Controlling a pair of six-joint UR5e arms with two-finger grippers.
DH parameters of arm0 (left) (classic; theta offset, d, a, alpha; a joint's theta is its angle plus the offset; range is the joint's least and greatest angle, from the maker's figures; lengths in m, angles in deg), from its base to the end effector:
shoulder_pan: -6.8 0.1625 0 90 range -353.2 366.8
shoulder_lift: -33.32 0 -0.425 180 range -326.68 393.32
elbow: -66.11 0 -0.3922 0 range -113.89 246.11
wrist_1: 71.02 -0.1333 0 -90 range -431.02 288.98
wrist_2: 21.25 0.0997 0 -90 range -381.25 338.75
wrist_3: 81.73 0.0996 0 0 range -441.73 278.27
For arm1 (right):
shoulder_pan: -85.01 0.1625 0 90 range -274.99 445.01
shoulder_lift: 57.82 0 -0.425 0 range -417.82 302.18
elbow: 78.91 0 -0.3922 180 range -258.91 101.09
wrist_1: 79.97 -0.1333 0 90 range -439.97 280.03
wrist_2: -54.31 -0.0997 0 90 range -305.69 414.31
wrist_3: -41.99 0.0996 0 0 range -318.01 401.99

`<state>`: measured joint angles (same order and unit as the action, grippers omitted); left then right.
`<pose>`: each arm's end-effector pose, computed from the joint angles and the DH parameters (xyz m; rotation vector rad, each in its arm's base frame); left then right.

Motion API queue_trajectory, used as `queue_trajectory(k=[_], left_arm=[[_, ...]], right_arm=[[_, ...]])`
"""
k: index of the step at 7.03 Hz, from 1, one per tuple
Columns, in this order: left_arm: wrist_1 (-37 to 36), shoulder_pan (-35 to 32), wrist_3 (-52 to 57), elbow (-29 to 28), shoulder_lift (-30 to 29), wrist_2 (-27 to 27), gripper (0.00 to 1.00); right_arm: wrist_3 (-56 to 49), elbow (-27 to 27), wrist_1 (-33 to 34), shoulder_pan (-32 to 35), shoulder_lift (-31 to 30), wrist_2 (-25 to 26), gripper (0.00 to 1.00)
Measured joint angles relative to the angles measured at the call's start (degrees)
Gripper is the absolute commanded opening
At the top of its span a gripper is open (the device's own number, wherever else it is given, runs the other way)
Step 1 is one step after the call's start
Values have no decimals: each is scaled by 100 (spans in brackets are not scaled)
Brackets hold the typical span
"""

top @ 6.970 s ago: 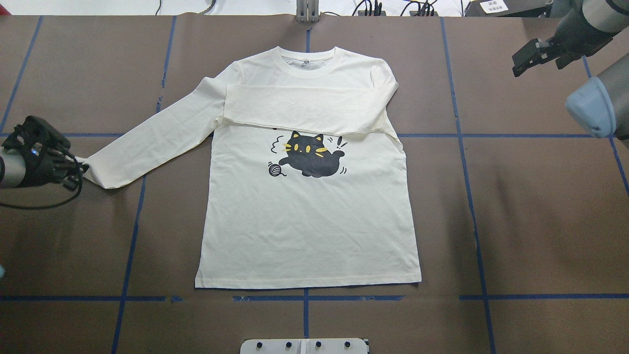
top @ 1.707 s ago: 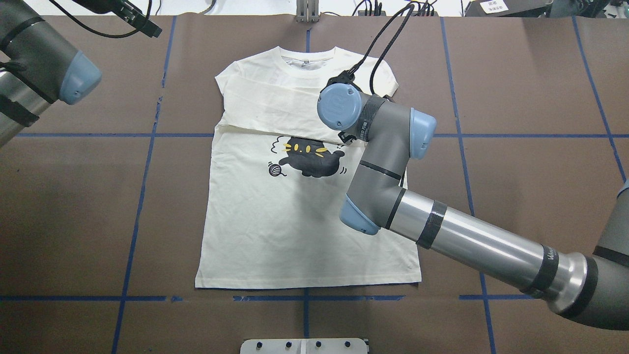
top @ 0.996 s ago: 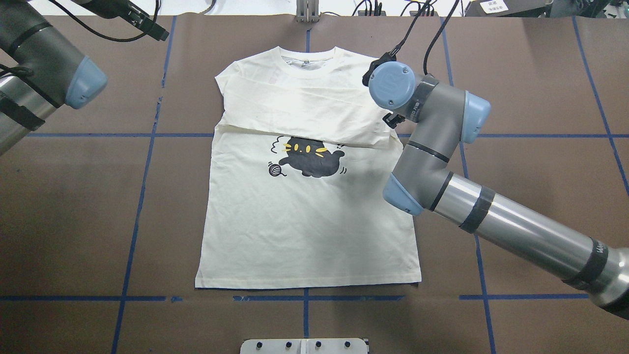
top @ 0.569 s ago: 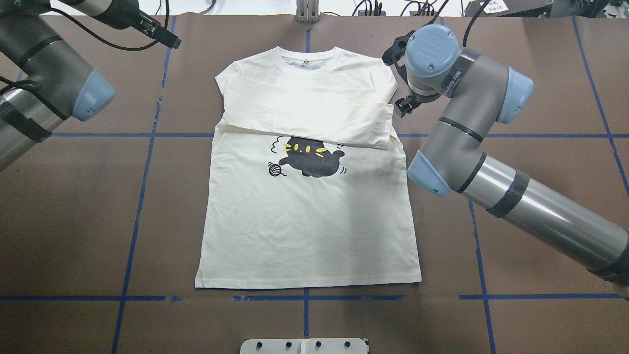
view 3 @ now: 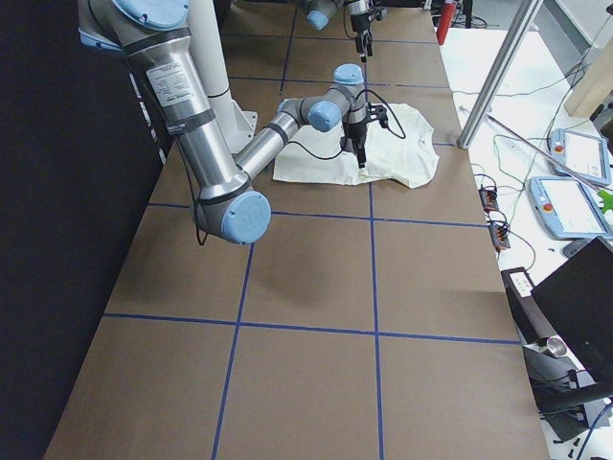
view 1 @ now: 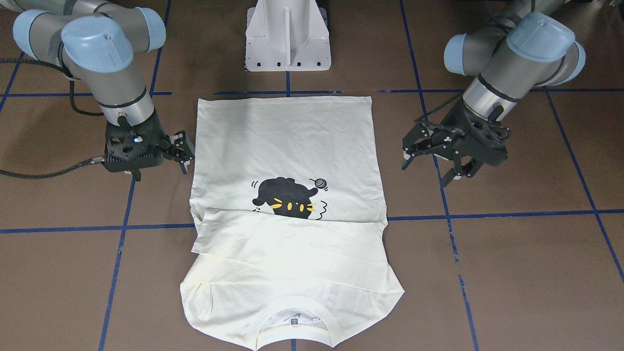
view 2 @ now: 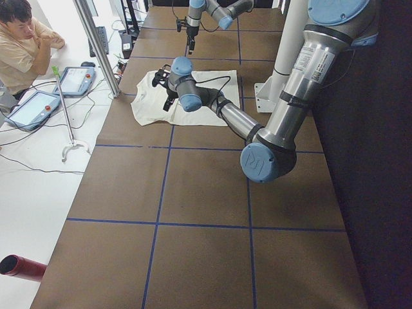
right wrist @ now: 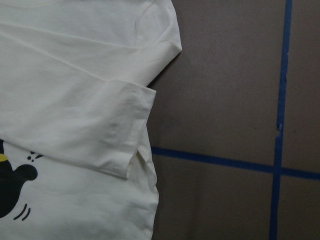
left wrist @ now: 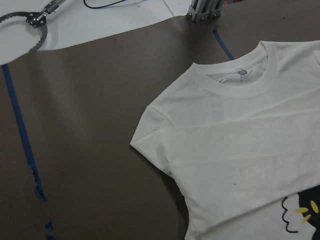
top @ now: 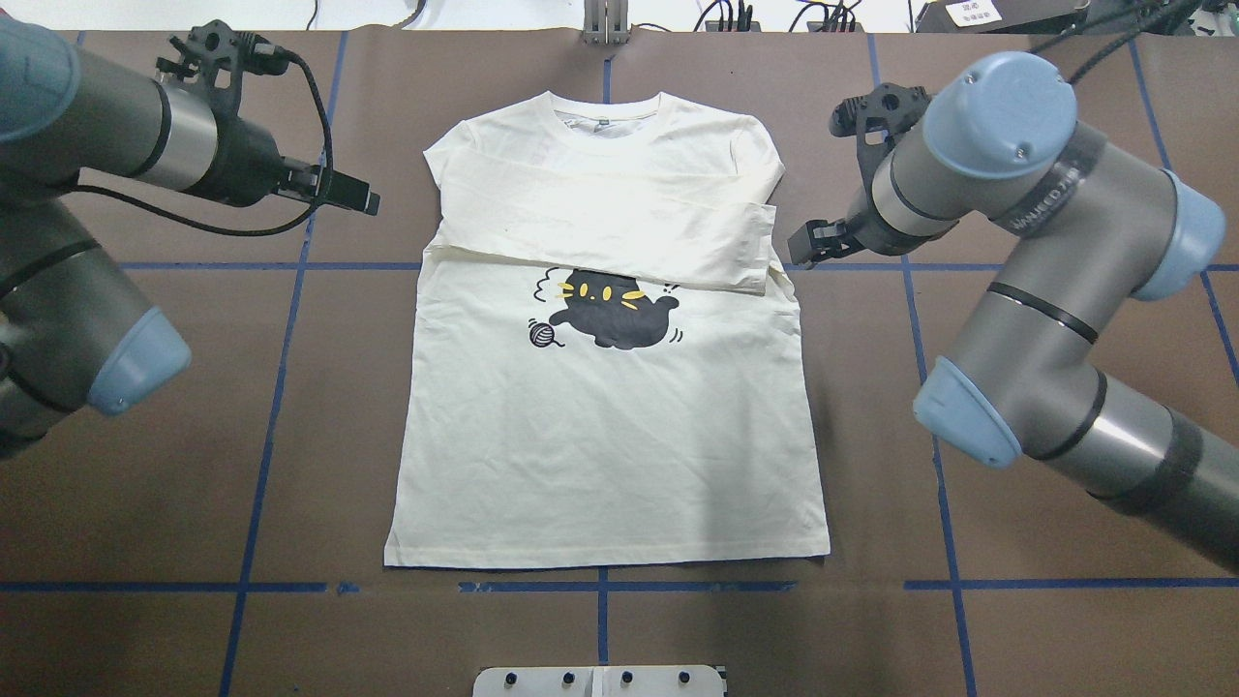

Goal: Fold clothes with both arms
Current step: 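Move both grippers down to the shirt hem corners nearest the robot, then grasp the hem corners with both grippers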

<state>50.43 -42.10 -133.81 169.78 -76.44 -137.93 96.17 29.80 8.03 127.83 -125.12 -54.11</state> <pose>0.3237 -0.5058 0.2939 0.4610 1.0887 0.0947 -0.3676 -0.4795 0.2953 0.2390 -0.7743 -0.0064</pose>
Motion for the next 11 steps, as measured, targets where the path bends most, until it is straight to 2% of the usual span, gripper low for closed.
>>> queue_trajectory(k=[2, 3, 4, 5, 6, 10, 11], left_arm=[[-1, 1073, -1341, 697, 569, 902, 74], [0, 1681, -1963, 890, 835, 1429, 66], [0, 2232, -2521, 997, 1051, 1903, 61], [-1, 2700, -2997, 1039, 1215, 2328, 59], [-13, 3042, -3338, 1050, 1324, 2591, 57], [-50, 3672, -3779, 1037, 1594, 2957, 56], [-51, 3763, -3817, 1030, 1603, 2981, 49]], right_arm=[[1638, 630, -1287, -696, -1142, 284, 98], [2407, 826, -1908, -1179, -1665, 691, 96], [3105, 1028, -2185, -1744, -2030, 1265, 96], [3642, 1154, -2279, -2197, -2205, 1730, 95], [3935, 1206, -2294, -2419, -2269, 1943, 92], [4249, 1343, -1980, -2537, -2293, 2045, 94], [4260, 1348, -1968, -2540, -2294, 2050, 95]])
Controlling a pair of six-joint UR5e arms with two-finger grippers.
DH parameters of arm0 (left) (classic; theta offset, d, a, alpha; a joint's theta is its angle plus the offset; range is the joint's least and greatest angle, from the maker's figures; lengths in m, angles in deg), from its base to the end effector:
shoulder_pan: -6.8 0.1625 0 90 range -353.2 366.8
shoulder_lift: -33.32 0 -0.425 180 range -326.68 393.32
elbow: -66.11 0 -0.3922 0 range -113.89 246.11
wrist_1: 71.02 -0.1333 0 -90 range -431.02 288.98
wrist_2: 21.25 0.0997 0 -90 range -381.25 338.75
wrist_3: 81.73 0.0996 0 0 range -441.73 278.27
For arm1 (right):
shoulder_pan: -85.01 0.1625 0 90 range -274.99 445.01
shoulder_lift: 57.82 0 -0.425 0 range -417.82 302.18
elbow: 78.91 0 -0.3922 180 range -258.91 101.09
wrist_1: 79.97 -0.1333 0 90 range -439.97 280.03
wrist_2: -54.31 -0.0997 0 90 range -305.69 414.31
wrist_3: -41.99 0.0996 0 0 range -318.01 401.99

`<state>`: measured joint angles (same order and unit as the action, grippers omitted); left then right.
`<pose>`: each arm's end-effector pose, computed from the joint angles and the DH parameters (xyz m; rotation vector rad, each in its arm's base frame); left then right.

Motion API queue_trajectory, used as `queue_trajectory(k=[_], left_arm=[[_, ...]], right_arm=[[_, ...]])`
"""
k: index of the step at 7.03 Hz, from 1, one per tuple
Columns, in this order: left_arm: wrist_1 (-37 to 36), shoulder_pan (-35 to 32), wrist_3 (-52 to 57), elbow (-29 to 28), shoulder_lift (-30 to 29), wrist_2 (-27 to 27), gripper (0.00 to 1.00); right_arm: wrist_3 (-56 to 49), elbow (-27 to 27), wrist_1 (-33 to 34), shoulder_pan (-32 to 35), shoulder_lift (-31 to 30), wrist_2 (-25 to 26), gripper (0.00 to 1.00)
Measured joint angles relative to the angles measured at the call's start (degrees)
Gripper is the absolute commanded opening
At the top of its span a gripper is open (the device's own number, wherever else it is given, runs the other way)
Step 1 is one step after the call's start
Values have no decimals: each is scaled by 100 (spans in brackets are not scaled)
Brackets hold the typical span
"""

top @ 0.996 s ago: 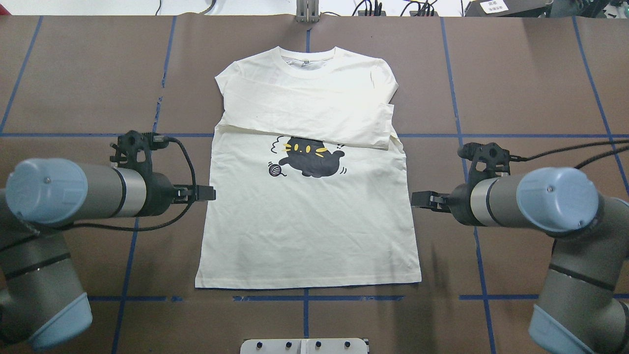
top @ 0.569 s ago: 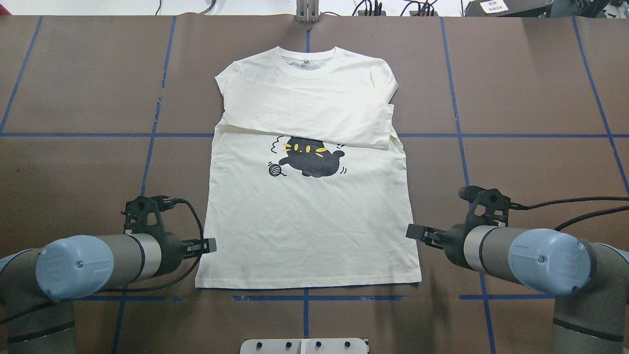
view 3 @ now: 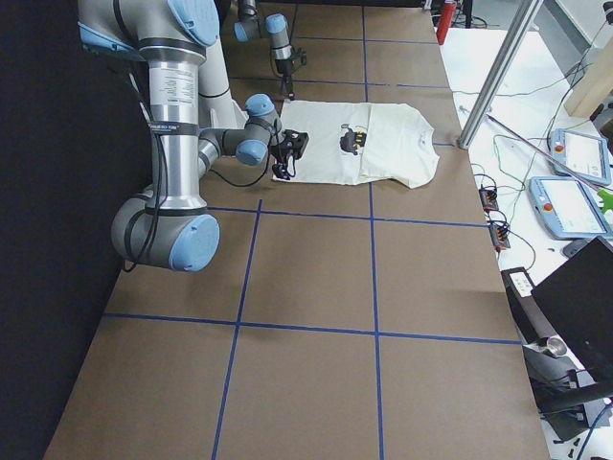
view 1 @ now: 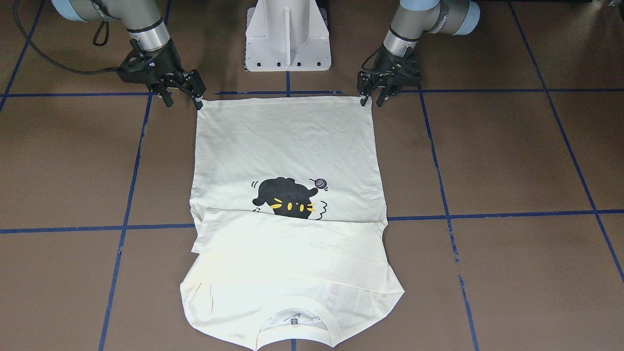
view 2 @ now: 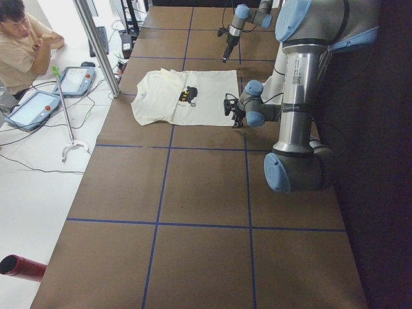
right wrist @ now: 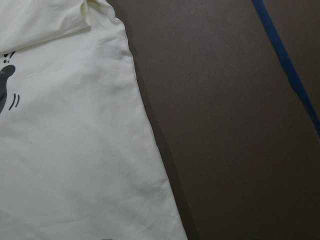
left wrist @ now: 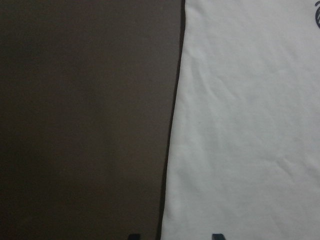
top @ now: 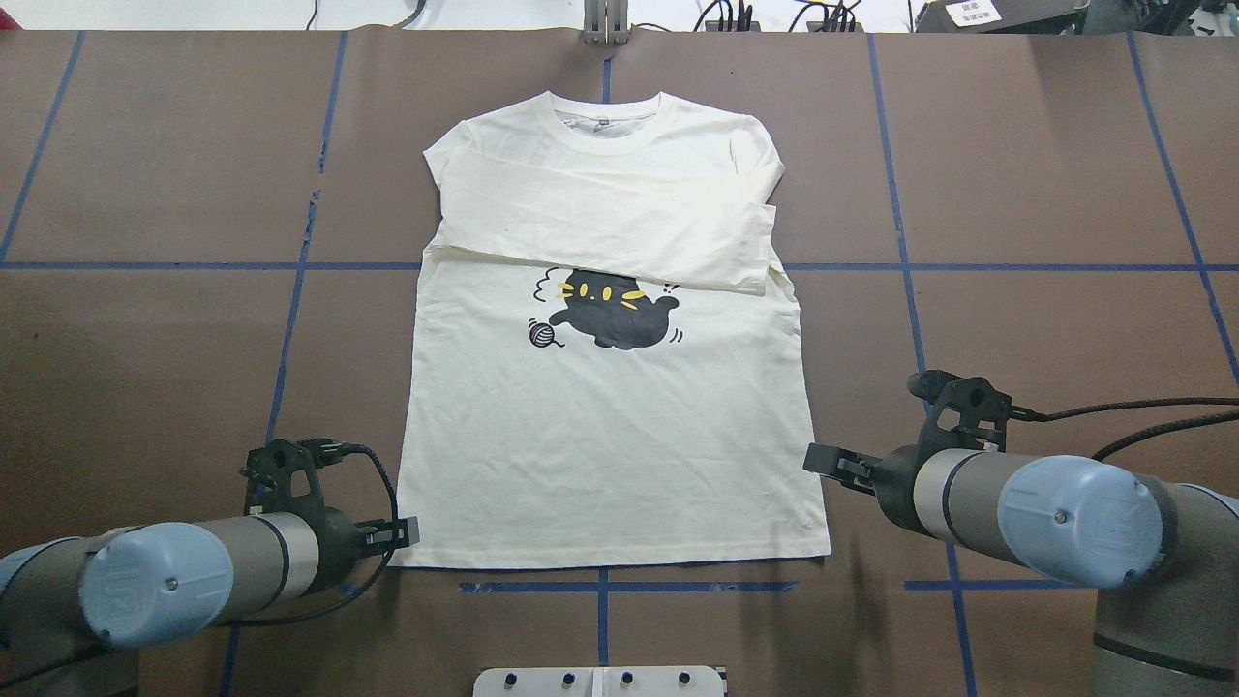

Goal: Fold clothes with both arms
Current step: 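Grasp the hem corners with both grippers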

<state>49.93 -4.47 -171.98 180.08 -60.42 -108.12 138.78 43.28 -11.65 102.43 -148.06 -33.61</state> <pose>0.4748 -0.2361 0.3708 0.1481 1.0161 -0.2111 -0.4077 -0.2714 0.3587 0.1211 -0.9359 0.4080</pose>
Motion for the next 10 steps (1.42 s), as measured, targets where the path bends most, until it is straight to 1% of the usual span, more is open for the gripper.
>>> queue_trajectory(k=[3, 4, 5, 6, 7, 9, 10], left_arm=[[-8, 109, -123, -9, 0, 12, 42], [-9, 116, -135, -12, -3, 12, 38], [-9, 120, -140, -13, -3, 11, 38], [-9, 124, -141, -15, -4, 7, 34], [-9, 124, -142, -15, -4, 5, 29], [-9, 125, -142, -15, -4, 4, 0], [-9, 125, -142, -15, -3, 5, 0]], right_arm=[[1, -1, 6, -1, -2, 9, 96], [-1, -2, 5, -2, -2, 11, 96], [-2, -2, 6, -1, -2, 11, 97], [-2, -2, 6, -1, -2, 10, 97], [-2, -2, 6, -1, -2, 6, 97], [-4, -2, 6, -1, -2, 4, 99], [-8, -2, 6, -4, -2, 3, 100]])
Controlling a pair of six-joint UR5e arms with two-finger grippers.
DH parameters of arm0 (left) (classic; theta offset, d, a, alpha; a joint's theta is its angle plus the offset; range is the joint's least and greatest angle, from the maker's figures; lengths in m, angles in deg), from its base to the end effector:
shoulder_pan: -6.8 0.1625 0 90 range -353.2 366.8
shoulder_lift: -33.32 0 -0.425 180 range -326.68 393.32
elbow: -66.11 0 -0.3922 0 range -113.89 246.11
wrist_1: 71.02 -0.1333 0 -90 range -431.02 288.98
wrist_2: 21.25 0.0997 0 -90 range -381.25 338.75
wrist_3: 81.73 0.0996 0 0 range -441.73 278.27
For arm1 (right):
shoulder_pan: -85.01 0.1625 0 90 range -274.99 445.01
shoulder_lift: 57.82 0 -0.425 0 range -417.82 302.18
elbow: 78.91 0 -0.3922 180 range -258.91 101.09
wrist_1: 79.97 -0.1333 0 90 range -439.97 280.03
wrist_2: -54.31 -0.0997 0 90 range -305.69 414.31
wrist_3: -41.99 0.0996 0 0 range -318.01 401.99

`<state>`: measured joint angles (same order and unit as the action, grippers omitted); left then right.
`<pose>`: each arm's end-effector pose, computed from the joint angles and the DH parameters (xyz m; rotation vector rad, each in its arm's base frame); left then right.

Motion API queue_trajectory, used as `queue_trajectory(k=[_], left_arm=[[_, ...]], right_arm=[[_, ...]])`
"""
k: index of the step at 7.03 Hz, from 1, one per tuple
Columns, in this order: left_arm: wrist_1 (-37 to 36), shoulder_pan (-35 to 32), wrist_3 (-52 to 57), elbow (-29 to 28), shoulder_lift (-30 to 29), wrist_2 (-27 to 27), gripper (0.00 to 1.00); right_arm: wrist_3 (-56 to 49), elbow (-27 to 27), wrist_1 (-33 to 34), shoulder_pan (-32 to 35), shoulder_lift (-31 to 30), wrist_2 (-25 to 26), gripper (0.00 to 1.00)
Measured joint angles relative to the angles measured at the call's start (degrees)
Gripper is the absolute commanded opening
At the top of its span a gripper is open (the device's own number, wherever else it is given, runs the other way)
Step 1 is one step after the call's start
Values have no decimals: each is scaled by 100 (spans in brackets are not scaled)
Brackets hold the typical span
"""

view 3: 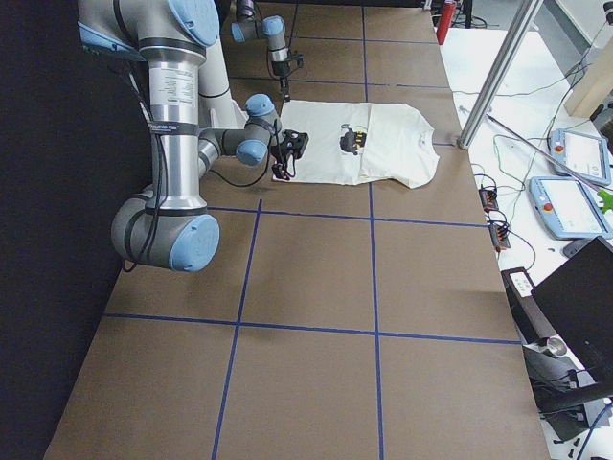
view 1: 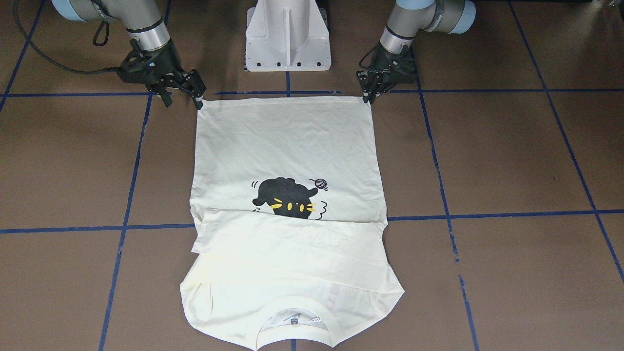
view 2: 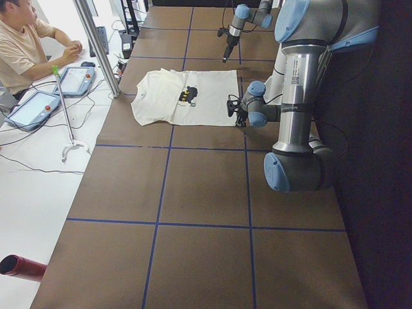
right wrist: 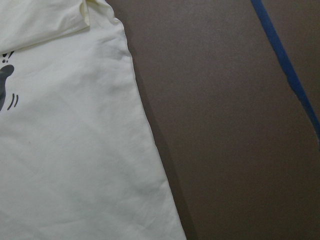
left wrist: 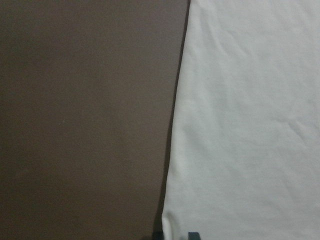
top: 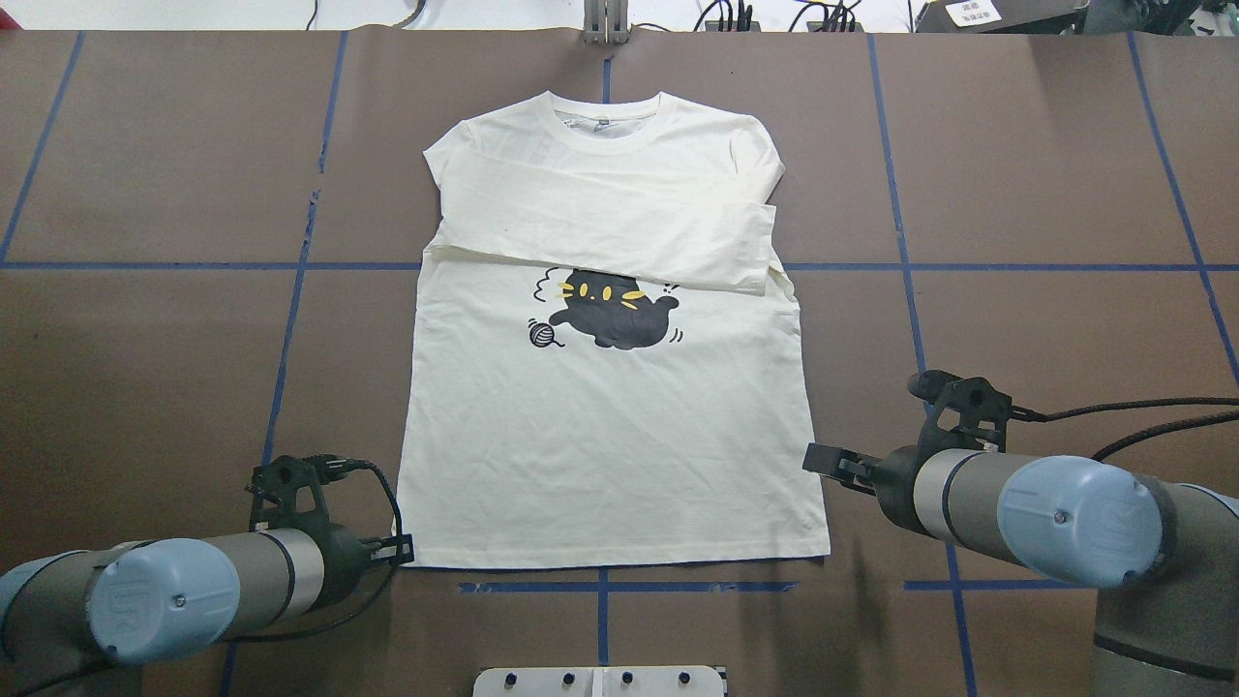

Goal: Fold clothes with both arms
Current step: 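Grasp the hem corners with both grippers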

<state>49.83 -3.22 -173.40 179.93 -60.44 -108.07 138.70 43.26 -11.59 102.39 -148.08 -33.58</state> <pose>0.4805 -0.2259 0.3721 0.1250 1.0153 -0.2143 -0.4079 -0.2712 0.3592 0.1217 -0.9340 0.4064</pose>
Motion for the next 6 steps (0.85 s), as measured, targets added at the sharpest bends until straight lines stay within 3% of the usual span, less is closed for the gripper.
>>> queue_trajectory(k=[4, 5, 6], left_arm=[[-24, 0, 24, 40, -8, 7, 0], [-26, 0, 33, 50, -35, 7, 0], [-26, -4, 40, 59, -54, 9, 0]], right_arm=[[-27, 16, -8, -48, 31, 20, 100], [-26, 62, -6, -151, 57, 166, 94], [-12, 93, 16, -328, 86, 424, 71]])
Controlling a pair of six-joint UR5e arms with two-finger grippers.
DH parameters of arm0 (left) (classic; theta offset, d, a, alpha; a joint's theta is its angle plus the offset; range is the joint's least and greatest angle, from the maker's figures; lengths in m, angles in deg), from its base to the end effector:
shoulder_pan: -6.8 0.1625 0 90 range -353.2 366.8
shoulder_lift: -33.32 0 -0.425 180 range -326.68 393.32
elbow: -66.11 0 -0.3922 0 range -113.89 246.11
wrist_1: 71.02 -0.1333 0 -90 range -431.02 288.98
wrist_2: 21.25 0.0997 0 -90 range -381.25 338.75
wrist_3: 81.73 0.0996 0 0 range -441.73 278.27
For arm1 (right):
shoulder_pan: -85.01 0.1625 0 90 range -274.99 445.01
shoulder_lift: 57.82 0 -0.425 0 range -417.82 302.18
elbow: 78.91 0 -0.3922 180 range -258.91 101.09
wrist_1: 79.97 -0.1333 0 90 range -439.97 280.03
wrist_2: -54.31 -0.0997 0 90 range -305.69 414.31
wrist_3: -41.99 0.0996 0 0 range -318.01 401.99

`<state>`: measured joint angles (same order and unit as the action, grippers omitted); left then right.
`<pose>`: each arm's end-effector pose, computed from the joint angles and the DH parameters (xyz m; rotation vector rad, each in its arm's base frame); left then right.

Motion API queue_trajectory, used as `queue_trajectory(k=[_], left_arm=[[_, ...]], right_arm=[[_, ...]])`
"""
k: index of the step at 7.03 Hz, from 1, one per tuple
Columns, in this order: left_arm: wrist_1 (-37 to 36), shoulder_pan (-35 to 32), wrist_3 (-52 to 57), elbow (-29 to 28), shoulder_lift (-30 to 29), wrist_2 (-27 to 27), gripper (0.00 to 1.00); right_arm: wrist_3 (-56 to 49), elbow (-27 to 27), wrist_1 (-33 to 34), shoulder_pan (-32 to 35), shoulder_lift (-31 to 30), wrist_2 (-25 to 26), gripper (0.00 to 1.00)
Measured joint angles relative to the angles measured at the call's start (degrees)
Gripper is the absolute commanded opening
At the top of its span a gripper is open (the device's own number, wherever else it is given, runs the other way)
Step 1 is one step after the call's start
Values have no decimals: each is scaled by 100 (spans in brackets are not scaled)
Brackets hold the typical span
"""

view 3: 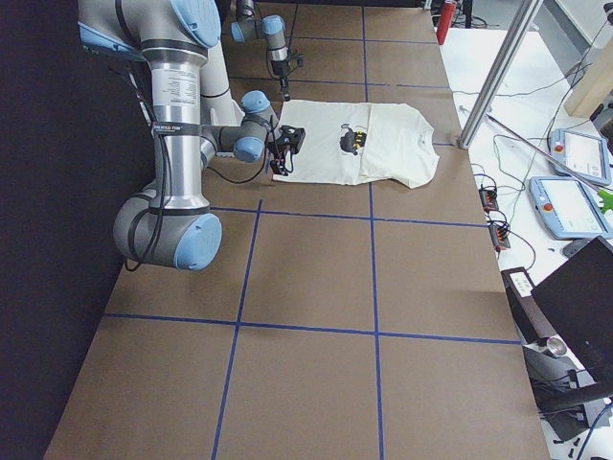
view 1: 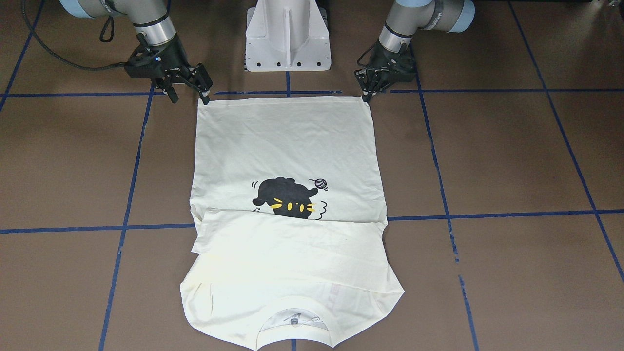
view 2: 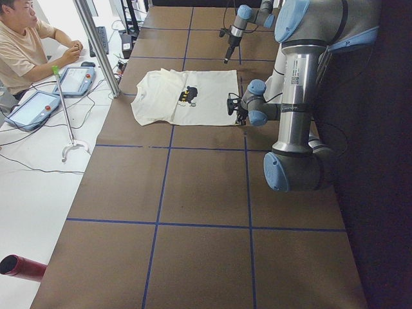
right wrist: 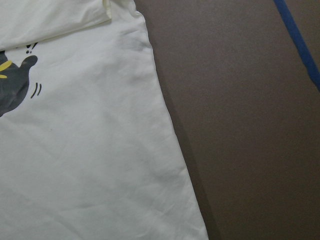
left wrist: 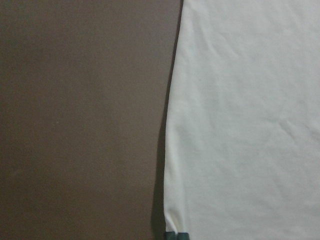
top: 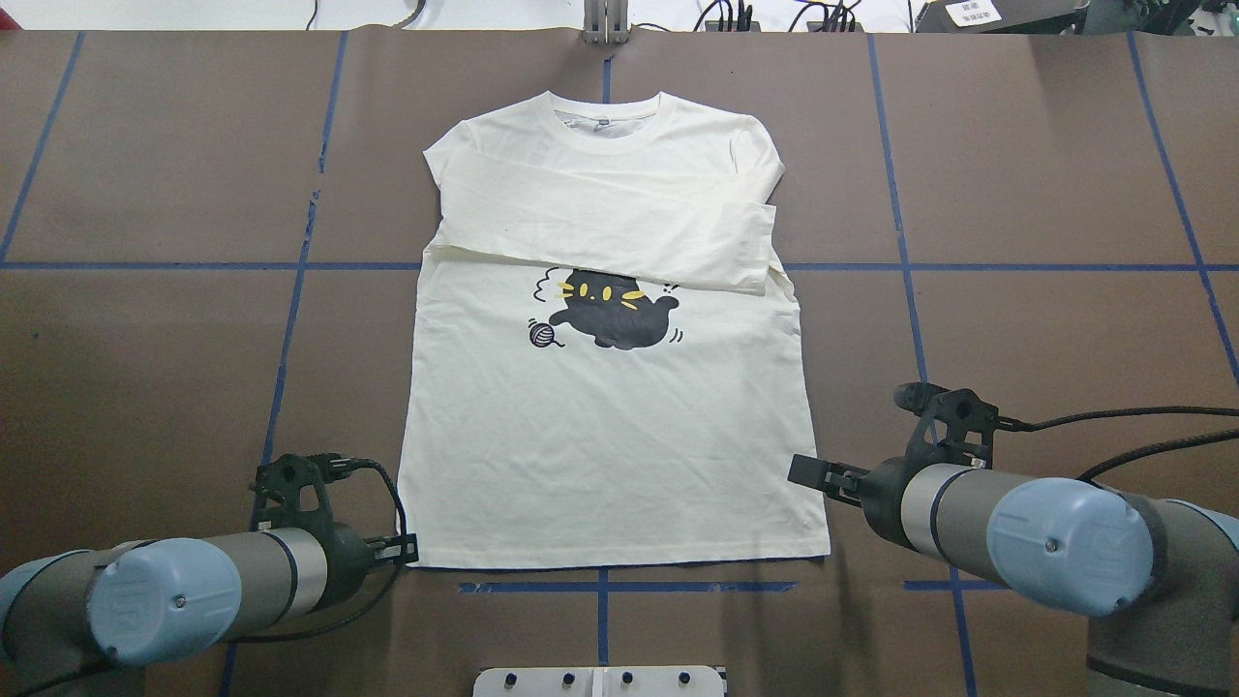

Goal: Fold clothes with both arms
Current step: 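Grasp the hem corners with both grippers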

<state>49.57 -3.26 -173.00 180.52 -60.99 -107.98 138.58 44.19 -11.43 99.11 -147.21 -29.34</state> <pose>0.4801 -0.2263 0.3629 0.1313 1.0299 -0.2092 -0.4197 -0.2542 0.3445 0.1660 -0.9596 0.3857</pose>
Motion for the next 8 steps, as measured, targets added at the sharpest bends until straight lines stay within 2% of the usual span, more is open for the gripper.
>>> queue_trajectory(k=[1, 3, 6, 8], left_arm=[[0, -12, 3, 4, -13, 29, 0], [0, -37, 4, 8, -23, 185, 0], [0, -47, 10, 10, -26, 242, 0], [0, -43, 13, 11, -21, 244, 0]], right_arm=[[140, -1, 80, -189, 28, 208, 56], [617, -44, 408, -542, 63, 427, 56], [743, -222, 591, -794, 80, 591, 54], [749, -331, 599, -860, 83, 651, 42]])
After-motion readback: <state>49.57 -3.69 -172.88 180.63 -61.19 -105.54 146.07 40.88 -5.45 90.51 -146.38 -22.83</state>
